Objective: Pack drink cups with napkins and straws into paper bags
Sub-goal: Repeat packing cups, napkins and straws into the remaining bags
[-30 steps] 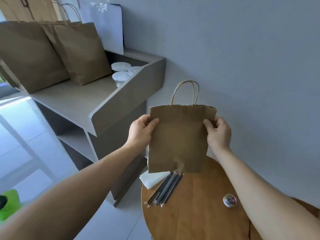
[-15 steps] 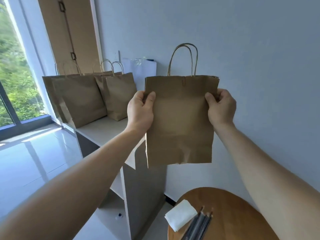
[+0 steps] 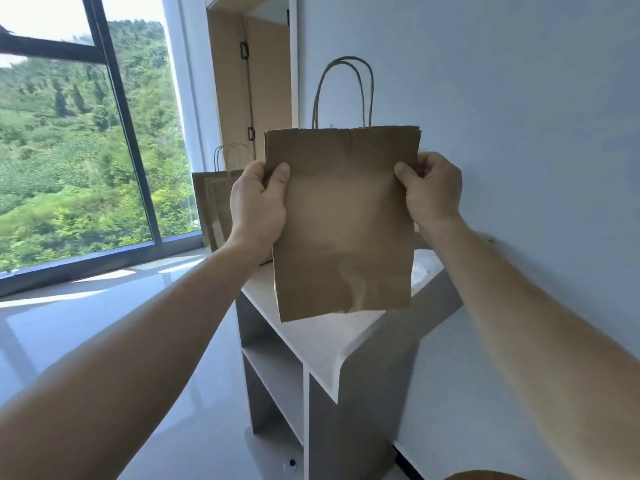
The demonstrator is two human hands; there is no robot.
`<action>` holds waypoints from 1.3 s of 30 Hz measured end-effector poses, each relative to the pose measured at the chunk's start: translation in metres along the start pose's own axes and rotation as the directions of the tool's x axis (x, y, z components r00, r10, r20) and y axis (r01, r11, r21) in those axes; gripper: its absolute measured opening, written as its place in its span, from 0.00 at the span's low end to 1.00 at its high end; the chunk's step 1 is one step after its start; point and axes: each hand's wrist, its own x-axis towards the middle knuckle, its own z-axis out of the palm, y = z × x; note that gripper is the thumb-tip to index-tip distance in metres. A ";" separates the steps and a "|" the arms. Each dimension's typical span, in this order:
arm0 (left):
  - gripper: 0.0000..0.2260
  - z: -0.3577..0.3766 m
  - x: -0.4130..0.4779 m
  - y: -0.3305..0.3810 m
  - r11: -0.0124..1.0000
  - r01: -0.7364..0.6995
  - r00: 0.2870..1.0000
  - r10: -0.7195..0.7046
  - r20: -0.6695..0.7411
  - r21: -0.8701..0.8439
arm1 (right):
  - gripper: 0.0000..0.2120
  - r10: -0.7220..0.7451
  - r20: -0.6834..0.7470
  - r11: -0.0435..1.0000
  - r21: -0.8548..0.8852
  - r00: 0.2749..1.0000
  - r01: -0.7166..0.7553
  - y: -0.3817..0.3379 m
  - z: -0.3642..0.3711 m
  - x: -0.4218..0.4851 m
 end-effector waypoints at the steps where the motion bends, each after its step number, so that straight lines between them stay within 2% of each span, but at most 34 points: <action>1: 0.09 -0.004 0.006 -0.007 1.000 0.003 1.000 -0.003 -0.018 0.024 | 0.07 0.011 0.035 1.000 0.026 0.999 -0.012 0.004 0.013 0.005; 8: 0.09 -0.034 0.048 -0.064 0.993 0.060 0.995 -0.050 -0.089 0.104 | 0.06 0.088 0.308 0.994 0.039 0.947 -0.105 0.036 0.097 0.038; 11: 0.10 -0.049 0.064 -0.098 0.985 0.094 0.991 -0.080 -0.105 0.146 | 0.08 0.102 0.373 0.994 -0.001 0.922 -0.110 0.050 0.139 0.050; 14: 0.09 -0.061 0.083 -0.133 0.975 0.114 0.991 -0.096 -0.096 0.192 | 0.04 0.109 0.410 0.994 -0.031 0.905 -0.106 0.066 0.182 0.060; 16: 0.11 -0.067 0.096 -0.155 0.972 0.130 0.990 -0.116 -0.085 0.193 | 0.15 0.142 0.432 0.990 -0.085 0.891 -0.117 0.077 0.208 0.067; 18: 0.14 -0.071 0.108 -0.178 0.966 0.129 0.991 -0.116 -0.069 0.225 | 0.18 0.170 0.439 0.984 -0.122 0.882 -0.129 0.086 0.233 0.074; 21: 0.13 -0.073 0.123 -0.205 0.952 0.102 0.995 -0.094 -0.041 0.289 | 0.11 0.188 0.426 0.980 -0.138 0.885 -0.142 0.100 0.263 0.085; 27: 0.17 -0.070 0.139 -0.250 0.942 0.015 1.000 -0.013 -0.009 0.335 | 0.11 0.205 0.433 0.967 -0.230 0.878 -0.112 0.117 0.305 0.102; 31: 0.12 -0.064 0.145 -0.272 0.941 -0.062 0.998 0.068 -0.005 0.333 | 0.10 0.206 0.424 0.958 -0.273 0.882 -0.092 0.123 0.319 0.107; 35: 0.12 -0.055 0.146 -0.285 0.945 -0.149 0.988 0.154 0.006 0.290 | 0.14 0.100 0.365 0.951 -0.308 0.926 0.019 0.121 0.323 0.109; 39: 0.11 -0.042 0.151 -0.294 0.945 -0.177 0.984 0.173 0.039 0.274 | 0.15 -0.017 0.329 0.924 -0.356 0.944 0.141 0.115 0.319 0.120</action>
